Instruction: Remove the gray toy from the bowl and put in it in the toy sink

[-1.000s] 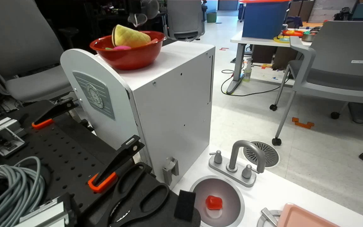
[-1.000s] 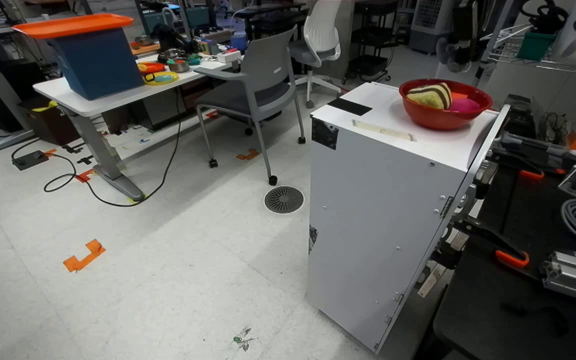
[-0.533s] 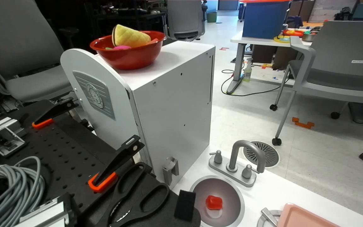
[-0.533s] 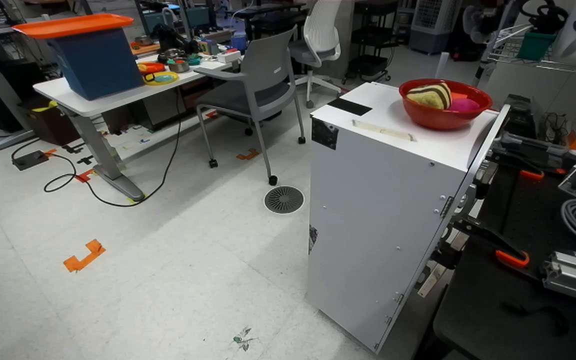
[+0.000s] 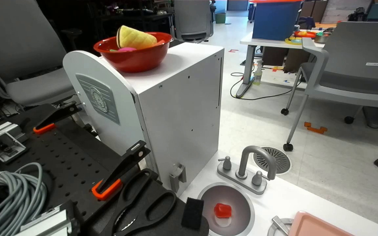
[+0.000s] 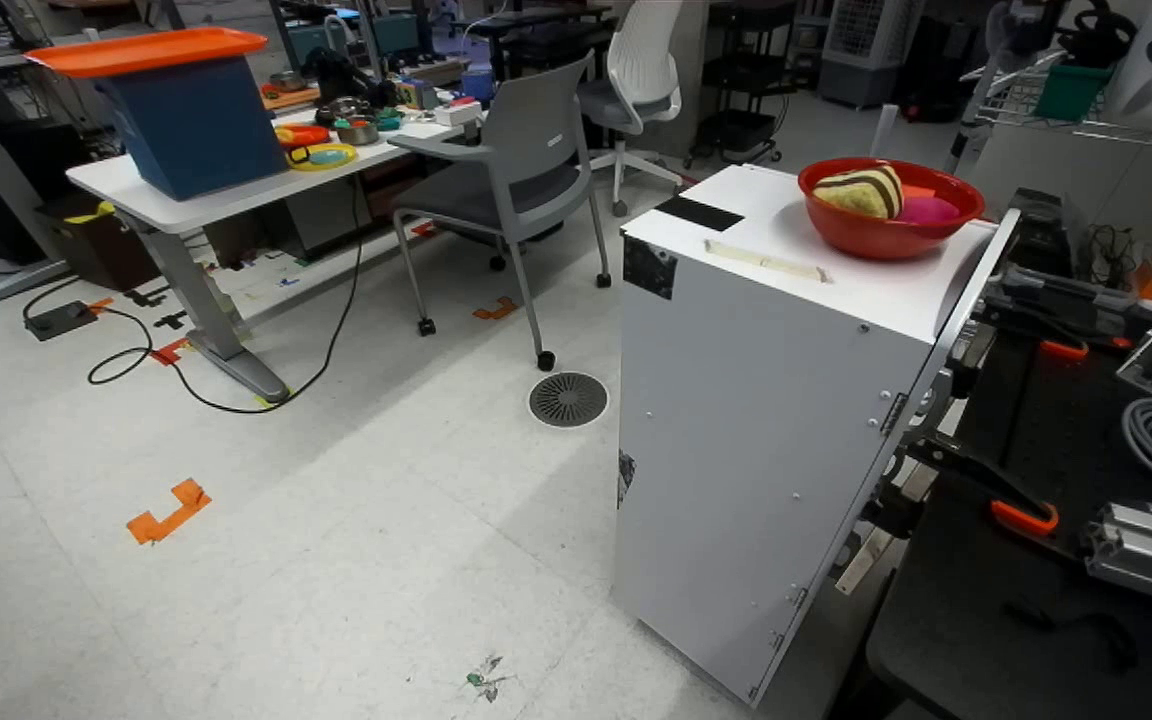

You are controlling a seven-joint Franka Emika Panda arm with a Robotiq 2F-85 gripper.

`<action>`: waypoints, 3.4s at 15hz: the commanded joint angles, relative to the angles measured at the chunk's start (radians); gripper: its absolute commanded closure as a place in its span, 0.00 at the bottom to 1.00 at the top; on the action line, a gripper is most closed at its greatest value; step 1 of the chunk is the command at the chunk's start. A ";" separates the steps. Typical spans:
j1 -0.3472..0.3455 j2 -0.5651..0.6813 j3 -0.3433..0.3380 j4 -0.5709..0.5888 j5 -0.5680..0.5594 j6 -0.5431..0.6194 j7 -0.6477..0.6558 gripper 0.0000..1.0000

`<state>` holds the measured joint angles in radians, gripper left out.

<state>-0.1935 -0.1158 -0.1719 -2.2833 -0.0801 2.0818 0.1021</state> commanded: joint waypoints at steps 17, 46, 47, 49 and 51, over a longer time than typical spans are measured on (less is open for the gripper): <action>-0.020 0.108 -0.027 -0.001 0.096 0.263 0.028 0.97; 0.000 0.036 -0.030 -0.076 0.118 0.245 0.019 0.00; 0.005 0.019 -0.023 -0.087 0.106 0.241 0.020 0.00; 0.013 -0.007 -0.012 -0.100 0.112 0.227 0.006 0.00; 0.008 0.038 -0.016 -0.075 0.118 0.247 0.021 0.00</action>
<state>-0.1821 -0.0774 -0.1905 -2.3595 0.0382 2.3309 0.1235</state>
